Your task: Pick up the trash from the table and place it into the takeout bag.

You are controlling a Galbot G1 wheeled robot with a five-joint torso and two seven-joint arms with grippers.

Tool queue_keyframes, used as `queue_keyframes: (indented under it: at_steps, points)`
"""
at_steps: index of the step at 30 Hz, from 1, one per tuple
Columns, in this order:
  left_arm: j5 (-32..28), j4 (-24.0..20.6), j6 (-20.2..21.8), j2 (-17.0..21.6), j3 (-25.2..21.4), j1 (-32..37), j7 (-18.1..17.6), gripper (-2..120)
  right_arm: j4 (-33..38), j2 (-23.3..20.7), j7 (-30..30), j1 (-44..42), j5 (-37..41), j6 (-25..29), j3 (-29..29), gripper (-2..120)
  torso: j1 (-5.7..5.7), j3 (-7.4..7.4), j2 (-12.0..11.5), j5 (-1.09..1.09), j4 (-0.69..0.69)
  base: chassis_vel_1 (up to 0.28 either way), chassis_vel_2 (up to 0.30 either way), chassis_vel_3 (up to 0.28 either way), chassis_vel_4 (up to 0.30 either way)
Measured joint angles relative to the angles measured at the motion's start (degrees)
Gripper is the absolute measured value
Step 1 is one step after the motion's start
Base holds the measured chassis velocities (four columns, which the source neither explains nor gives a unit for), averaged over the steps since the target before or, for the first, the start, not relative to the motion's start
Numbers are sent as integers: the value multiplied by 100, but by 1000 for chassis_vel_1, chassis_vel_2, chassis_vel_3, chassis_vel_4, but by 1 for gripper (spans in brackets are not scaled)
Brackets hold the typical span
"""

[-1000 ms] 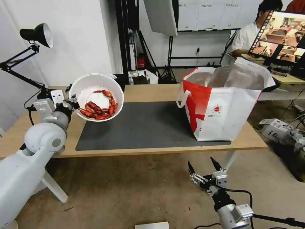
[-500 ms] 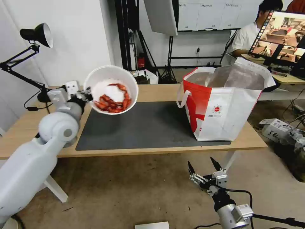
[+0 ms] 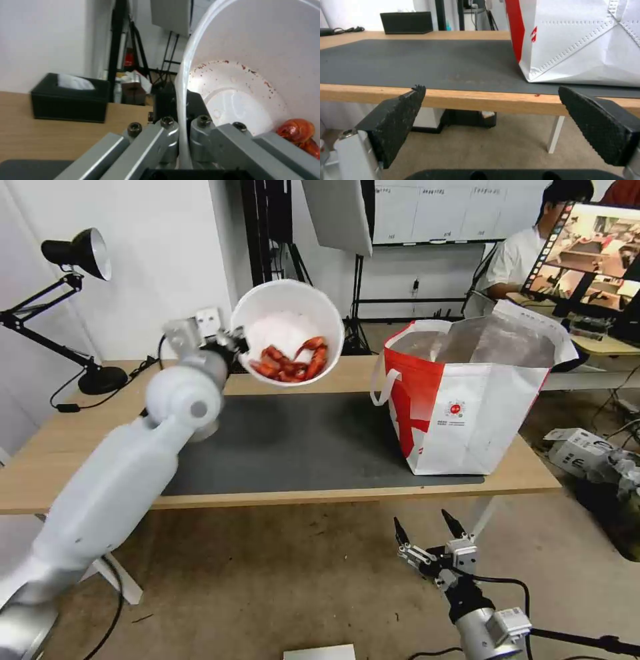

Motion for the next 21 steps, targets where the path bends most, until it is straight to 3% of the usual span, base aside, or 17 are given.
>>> queue_keyframes:
  at_steps: [8, 21]
  points:
    - [-33, 637, 0, -788, 485, -762, -149, 0, 0, 0, 0, 0, 0, 0, 0, 100, 0, 0, 0, 2, 0, 0, 0, 0, 0]
    - [-71, 1513, 28, -1939, 736, -1533, -309, 0, 0, 0, 0, 0, 0, 0, 0, 100, 0, 0, 1, 1, 0, 0, 0, 0, 0]
